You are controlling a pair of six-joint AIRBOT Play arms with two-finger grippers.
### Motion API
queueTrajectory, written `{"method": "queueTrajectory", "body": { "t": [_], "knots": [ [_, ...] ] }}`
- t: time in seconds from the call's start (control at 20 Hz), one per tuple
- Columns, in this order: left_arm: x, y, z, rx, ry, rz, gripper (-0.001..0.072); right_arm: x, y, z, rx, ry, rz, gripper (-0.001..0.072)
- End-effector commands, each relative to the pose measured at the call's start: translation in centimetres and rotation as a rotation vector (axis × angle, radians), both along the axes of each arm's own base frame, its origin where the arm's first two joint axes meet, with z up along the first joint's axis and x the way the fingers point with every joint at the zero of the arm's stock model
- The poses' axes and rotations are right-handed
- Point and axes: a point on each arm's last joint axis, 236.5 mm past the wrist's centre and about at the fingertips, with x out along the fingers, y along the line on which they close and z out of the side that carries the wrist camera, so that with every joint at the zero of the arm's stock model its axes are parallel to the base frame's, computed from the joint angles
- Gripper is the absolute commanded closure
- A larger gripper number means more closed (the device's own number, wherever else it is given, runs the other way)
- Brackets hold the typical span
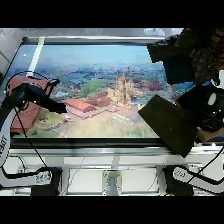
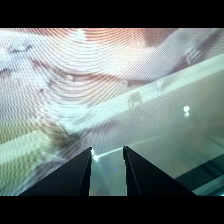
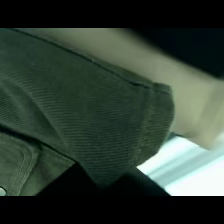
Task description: Fold the clothes and pants, and hang the long-sleeved shirts on hangers.
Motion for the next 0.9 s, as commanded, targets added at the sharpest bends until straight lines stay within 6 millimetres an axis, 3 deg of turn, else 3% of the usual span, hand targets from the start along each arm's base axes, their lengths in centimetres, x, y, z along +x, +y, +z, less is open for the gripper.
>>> {"method": "queueTrajectory", "body": {
  "t": [0.0,0.05,0.25,0.35,0.45,0.55,0.65,0.7,0.85],
  "knots": [
    [0.5,0.1,0.0,0.005,-0.02,0.007,0.0477,-2.4,-2.8,0.8,-0.024,0.038,-0.016,0.0263],
    [0.5,0.1,0.0,0.005,-0.02,0.007,0.0476,-2.1,-3.1,1.2,-0.04,0.017,0.009,0.0113],
    [0.6,0.2,0.0,0.006,-0.022,0.008,0.0477,1.3,-4.5,5.9,-0.146,-0.194,0.029,0.01],
    [0.9,0.2,0.0,0.008,-0.033,0.012,0.0476,4.1,-2.2,8.2,-0.075,-0.341,0.025,0.0104],
    [0.9,0.2,0.0,0.008,-0.033,0.012,0.0476,7.8,2.0,10.5,0.006,-0.506,0.115,0.0147],
    [0.9,0.2,0.0,0.008,-0.033,0.013,0.0477,11.0,6.7,12.7,0.042,-0.634,0.225,0.0301],
    [0.9,0.2,0.0,0.008,-0.032,0.012,0.0477,12.4,13.8,12.8,0.145,-0.657,0.379,0.0594],
    [0.9,0.2,0.0,0.008,-0.032,0.012,0.0477,12.3,17.2,12.2,0.187,-0.629,0.461,0.0685],
    [0.9,0.2,0.0,0.008,-0.032,0.012,0.0477,11.2,26.2,9.5,0.264,-0.529,0.7,0.0689]
  ]
}}
